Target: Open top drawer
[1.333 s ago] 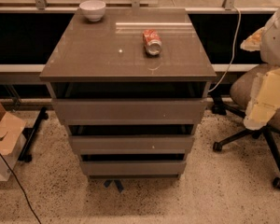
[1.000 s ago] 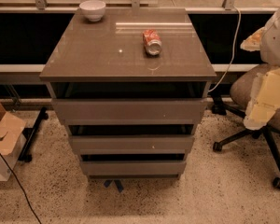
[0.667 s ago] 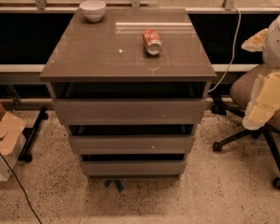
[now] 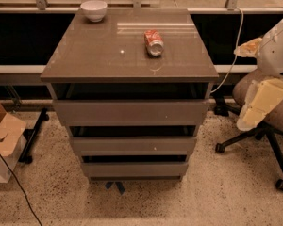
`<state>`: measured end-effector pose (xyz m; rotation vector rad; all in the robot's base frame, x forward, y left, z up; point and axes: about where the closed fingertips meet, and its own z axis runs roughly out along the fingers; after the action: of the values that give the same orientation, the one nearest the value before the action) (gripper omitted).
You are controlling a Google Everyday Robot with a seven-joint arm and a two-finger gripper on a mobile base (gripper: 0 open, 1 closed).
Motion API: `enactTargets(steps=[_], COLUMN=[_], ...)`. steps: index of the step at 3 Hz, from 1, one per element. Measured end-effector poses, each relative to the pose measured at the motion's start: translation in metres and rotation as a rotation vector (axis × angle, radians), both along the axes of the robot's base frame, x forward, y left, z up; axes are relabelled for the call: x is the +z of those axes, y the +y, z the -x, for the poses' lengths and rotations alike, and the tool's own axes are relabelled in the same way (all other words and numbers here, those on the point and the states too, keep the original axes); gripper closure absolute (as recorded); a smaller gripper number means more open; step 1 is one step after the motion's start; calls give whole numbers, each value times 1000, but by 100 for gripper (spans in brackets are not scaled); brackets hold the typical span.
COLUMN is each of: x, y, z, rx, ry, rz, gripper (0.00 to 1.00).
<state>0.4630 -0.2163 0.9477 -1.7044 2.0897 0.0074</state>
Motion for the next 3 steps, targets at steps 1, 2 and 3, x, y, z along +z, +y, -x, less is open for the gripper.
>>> enactTargets(steps=[1, 2, 3], x=[-22, -49, -107], y=[3, -2, -22], z=[-10, -22, -62], rx=[57, 96, 93], ry=[7, 20, 61], rz=[-24, -32, -68], gripper=[0, 0, 0])
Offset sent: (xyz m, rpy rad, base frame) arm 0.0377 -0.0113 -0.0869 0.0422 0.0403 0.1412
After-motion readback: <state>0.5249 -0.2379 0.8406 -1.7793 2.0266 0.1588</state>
